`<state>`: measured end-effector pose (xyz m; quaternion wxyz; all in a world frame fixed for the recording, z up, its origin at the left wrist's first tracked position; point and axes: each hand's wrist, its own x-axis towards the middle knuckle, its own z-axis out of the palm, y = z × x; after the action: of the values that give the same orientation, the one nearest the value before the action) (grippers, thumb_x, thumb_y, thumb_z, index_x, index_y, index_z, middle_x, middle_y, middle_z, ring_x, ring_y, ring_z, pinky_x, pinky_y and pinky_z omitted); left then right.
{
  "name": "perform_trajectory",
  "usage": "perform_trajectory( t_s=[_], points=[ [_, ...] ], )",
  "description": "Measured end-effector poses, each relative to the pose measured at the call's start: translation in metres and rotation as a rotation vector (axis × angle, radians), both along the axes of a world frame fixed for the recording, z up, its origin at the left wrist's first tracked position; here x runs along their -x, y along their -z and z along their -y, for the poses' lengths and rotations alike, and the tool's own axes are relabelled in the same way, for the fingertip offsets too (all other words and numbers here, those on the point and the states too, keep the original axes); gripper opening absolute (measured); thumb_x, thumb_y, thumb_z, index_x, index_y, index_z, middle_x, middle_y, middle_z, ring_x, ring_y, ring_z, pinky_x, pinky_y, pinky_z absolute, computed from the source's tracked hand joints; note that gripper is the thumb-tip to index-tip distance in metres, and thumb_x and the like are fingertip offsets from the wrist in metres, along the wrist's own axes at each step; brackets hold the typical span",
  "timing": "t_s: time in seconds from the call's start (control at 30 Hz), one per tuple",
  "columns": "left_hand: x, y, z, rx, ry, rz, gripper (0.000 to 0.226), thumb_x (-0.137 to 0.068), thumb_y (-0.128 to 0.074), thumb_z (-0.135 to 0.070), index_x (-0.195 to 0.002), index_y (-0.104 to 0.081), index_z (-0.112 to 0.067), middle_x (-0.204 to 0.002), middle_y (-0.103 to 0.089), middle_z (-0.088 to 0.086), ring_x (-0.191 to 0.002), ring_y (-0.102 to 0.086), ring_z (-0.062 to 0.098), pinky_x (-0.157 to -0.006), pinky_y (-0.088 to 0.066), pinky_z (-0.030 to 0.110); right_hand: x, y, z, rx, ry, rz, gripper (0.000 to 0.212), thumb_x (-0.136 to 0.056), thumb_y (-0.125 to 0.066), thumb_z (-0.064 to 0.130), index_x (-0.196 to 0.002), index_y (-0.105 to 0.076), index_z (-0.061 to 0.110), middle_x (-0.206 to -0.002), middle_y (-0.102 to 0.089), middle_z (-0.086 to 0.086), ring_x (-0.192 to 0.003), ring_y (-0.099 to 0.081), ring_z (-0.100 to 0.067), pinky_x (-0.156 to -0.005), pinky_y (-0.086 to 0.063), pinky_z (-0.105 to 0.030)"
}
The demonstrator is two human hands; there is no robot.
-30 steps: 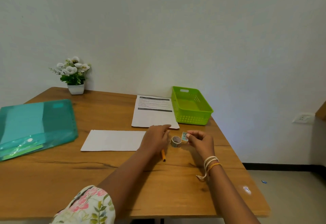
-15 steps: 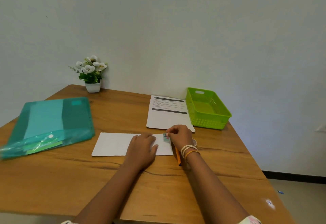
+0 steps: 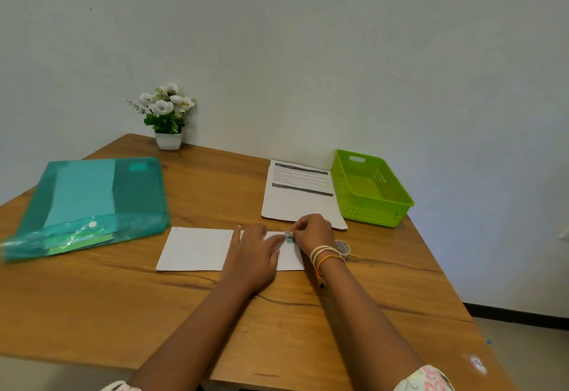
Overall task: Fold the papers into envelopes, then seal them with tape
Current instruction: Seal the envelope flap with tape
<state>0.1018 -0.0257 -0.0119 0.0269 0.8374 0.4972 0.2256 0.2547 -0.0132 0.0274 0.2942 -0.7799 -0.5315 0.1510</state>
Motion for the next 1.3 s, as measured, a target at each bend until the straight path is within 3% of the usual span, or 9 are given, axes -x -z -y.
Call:
perform_trajectory(
  t_s=[0.17,0.37,0.57,0.77,0.9,1.07,1.3],
  points=[
    [-0.001,-0.002,0.0,0.012,0.066,-0.071,0.046,-0.098,-0.033,-0.035,-0.144,-0.036,-0.034,-0.151,-0.037,-0.01,-0.139,-0.029,0.015,-0.116,-0.006,0.054,0.0,0.002,0.001,0.007,0.015,0.044,0.011,-0.082,-0.066,0.017,-0.079,-0.076,0.019,-0.087,-0.074,-0.001,-0.084,-0.066,-0.017,-0.073,-0.053,-0.027],
    [0.0,-0.005,0.001,0.068,0.146,-0.104,0.048,-0.1,-0.03,-0.026,-0.146,-0.033,-0.038,-0.151,-0.036,-0.018,-0.144,-0.022,0.012,-0.112,0.01,0.058,0.002,0.0,0.004,-0.001,0.039,0.112,0.013,-0.085,-0.063,0.017,-0.088,-0.076,0.017,-0.095,-0.073,-0.005,-0.09,-0.066,-0.021,-0.078,-0.054,-0.03],
    [-0.001,-0.003,0.0,0.128,0.16,-0.023,0.045,-0.1,-0.03,-0.027,-0.143,-0.038,-0.036,-0.148,-0.041,-0.016,-0.144,-0.024,0.01,-0.114,0.008,0.054,0.003,0.004,0.021,-0.158,-0.085,0.316,0.014,-0.087,-0.062,0.018,-0.092,-0.075,0.02,-0.1,-0.063,-0.004,-0.098,-0.055,-0.02,-0.082,-0.051,-0.035],
    [-0.002,0.0,-0.002,0.147,0.16,0.059,0.041,-0.099,-0.036,-0.027,-0.138,-0.048,-0.033,-0.146,-0.045,-0.012,-0.143,-0.026,0.01,-0.117,0.001,0.05,0.001,0.009,0.031,-0.059,-0.154,0.426,0.025,-0.093,-0.053,0.034,-0.112,-0.068,0.029,-0.112,-0.059,-0.002,-0.107,-0.049,-0.021,-0.09,-0.044,-0.038],
    [-0.002,0.002,-0.003,0.142,0.148,0.065,0.04,-0.098,-0.038,-0.027,-0.136,-0.051,-0.032,-0.145,-0.047,-0.011,-0.142,-0.028,0.009,-0.117,0.0,0.049,0.004,0.013,0.032,0.004,-0.166,0.502,0.033,-0.097,-0.045,0.033,-0.125,-0.057,0.025,-0.124,-0.05,-0.003,-0.114,-0.045,-0.022,-0.094,-0.037,-0.04],
    [-0.003,0.002,-0.003,0.136,0.134,0.075,0.039,-0.097,-0.04,-0.028,-0.134,-0.053,-0.032,-0.143,-0.049,-0.01,-0.141,-0.03,0.009,-0.117,-0.003,0.049,0.005,0.017,0.038,-0.037,-0.185,0.615,0.032,-0.097,-0.042,0.032,-0.125,-0.054,0.022,-0.122,-0.051,-0.003,-0.11,-0.046,-0.022,-0.09,-0.037,-0.038],
    [-0.003,0.001,-0.002,0.132,0.123,0.11,0.039,-0.096,-0.041,-0.025,-0.133,-0.053,-0.029,-0.141,-0.052,-0.007,-0.141,-0.032,0.01,-0.118,-0.004,0.047,0.006,0.019,0.044,-0.038,-0.247,0.637,0.035,-0.097,-0.038,0.028,-0.129,-0.05,0.033,-0.116,-0.052,0.0,-0.108,-0.045,-0.022,-0.086,-0.034,-0.038]
  ],
)
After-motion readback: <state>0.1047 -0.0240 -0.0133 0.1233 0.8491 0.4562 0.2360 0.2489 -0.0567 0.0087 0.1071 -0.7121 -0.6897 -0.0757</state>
